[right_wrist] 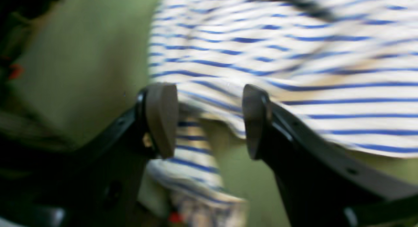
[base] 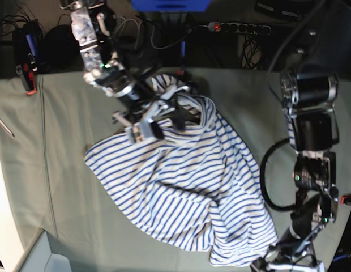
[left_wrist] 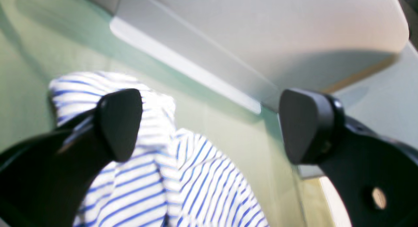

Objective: Layout the t-shirt on the table in an organized manner, then fold the t-shirt properly

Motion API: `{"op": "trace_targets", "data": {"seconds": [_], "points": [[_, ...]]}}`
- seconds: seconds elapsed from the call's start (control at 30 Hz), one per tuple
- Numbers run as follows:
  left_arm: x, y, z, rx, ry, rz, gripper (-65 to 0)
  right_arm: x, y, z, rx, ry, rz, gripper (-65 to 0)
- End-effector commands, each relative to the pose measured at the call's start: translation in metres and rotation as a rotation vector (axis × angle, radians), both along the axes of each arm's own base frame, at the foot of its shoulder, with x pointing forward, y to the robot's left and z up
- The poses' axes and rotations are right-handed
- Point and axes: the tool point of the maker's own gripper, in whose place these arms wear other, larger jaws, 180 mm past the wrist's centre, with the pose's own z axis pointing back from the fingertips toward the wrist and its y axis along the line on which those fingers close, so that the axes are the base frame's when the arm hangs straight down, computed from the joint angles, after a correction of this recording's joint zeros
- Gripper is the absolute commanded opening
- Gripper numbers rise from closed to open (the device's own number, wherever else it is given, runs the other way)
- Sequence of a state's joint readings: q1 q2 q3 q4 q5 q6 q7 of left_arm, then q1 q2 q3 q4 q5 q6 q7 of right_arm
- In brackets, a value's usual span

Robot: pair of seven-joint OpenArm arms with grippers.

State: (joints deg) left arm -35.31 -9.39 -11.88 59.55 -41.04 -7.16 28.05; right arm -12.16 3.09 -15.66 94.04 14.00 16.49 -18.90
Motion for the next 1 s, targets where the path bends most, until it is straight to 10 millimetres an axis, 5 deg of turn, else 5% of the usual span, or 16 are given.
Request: {"op": "trace_targets", "data": {"seconds": [0.0,0.13,0.4,0.57,0.77,0.97], "points": [[0.000,0.006,0.020,0.006,-0.061,0.011,0.0,0.012,-0.005,0.019,0.023,-0.067,-0.017,-32.4],[-0.042,-0.002,-0.025,0.026,-0.004,-0.005,0.0,0.037,-0.047,0.025,-0.059,-0.119,-0.061,-32.3],[-0.156,-0.021,-0.156,-0.032,0.267,0.008,0.0,0.106,-0.127,0.012,-0.196,-0.116,-0.172,-32.0],[-0.203,-0.034,-0.195,-0.101,0.371,0.041,0.0,0.147,-0.165,-0.014,-0.248,-0.024,-0.229,-32.0],[-0.214,-0.047,-0.211,-0.136,0.417,0.040,0.0,0.174,-0.195,-0.030,-0.259,0.035,-0.291,-32.0],[-0.208,-0.066,-0.227,-0.186,0.459,0.027,0.0,0.172,-0.205,-0.046,-0.233,0.019,-0.333,-32.0]]}}
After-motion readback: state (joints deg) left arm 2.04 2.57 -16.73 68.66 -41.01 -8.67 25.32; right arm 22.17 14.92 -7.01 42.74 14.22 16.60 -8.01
